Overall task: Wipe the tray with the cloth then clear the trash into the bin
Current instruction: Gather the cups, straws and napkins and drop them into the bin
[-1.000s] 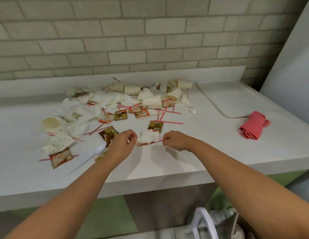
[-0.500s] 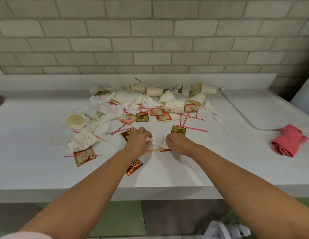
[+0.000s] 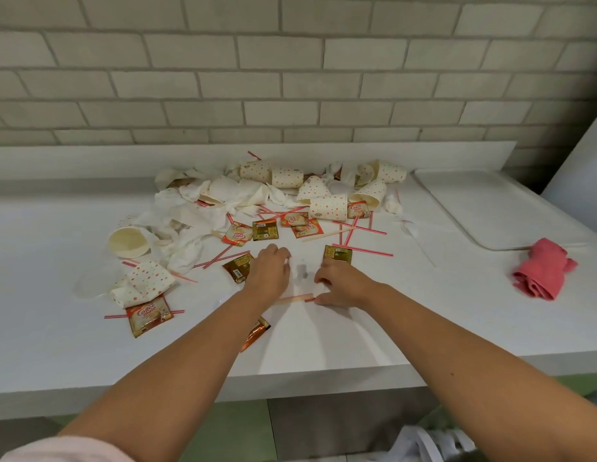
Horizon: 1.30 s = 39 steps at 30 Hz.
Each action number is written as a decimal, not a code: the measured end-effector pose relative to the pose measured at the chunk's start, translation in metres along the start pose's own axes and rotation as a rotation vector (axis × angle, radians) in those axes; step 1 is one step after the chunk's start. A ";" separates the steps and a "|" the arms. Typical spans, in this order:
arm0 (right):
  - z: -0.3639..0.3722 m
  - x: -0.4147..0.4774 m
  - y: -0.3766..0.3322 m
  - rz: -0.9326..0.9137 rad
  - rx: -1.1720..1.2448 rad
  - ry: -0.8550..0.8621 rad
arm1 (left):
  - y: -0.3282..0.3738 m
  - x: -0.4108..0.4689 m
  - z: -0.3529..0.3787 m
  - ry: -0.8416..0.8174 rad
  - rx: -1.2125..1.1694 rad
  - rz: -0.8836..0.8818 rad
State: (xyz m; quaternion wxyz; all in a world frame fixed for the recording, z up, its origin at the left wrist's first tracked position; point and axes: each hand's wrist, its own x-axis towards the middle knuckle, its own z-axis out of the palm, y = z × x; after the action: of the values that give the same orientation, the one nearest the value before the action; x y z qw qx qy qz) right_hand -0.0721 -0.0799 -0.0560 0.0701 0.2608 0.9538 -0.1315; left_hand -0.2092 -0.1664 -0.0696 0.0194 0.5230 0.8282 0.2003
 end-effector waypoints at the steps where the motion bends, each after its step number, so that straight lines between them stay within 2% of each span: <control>1: -0.001 0.000 -0.002 -0.003 -0.027 -0.003 | 0.001 0.000 -0.005 0.053 -0.062 -0.005; 6: 0.001 0.000 -0.011 -0.011 -0.156 0.009 | 0.006 0.001 -0.036 0.180 -0.309 -0.012; 10: 0.006 0.001 -0.015 0.008 -0.179 -0.005 | 0.004 -0.008 -0.060 0.133 -0.401 -0.044; 12: 0.007 0.001 -0.015 0.012 -0.189 -0.010 | -0.004 -0.013 -0.067 0.014 -0.335 -0.044; 16: 0.010 -0.002 -0.014 0.028 -0.211 0.003 | -0.029 -0.023 -0.075 -0.366 -0.179 -0.140; 19: 0.010 -0.001 -0.013 0.059 -0.180 0.004 | -0.036 -0.034 -0.080 -0.644 -0.066 -0.126; 23: 0.010 -0.005 -0.009 0.115 -0.142 -0.011 | -0.036 -0.045 -0.073 -0.814 0.103 -0.092; 31: 0.009 -0.017 -0.004 0.180 -0.101 -0.063 | -0.028 -0.041 -0.055 -0.747 0.320 0.025; 39: 0.013 -0.030 0.010 0.196 -0.039 0.051 | -0.012 -0.035 -0.045 -0.656 0.106 -0.014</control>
State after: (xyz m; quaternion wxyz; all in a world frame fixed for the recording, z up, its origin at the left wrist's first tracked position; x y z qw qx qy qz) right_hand -0.0404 -0.0896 -0.0647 0.0634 0.3548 0.9276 -0.0985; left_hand -0.2146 -0.2154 -0.0381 0.2593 0.5540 0.7908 -0.0222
